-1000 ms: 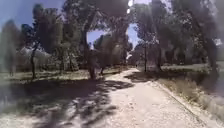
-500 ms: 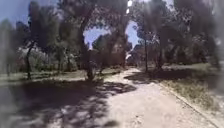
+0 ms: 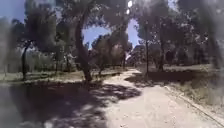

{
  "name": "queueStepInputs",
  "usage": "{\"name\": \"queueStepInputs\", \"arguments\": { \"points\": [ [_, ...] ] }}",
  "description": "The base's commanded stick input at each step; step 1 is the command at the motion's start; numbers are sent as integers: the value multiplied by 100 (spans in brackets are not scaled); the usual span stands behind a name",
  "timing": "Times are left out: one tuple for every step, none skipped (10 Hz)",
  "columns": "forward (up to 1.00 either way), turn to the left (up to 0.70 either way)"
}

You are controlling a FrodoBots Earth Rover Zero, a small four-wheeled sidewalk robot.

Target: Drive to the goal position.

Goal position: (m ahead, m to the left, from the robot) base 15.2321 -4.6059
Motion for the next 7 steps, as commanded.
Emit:
{"name": "queueStepInputs", "arguments": {
  "points": [
    [85,0],
    [85,0],
    [85,0],
    [85,0],
    [85,0],
    [85,0],
    [85,0]
  ]
}}
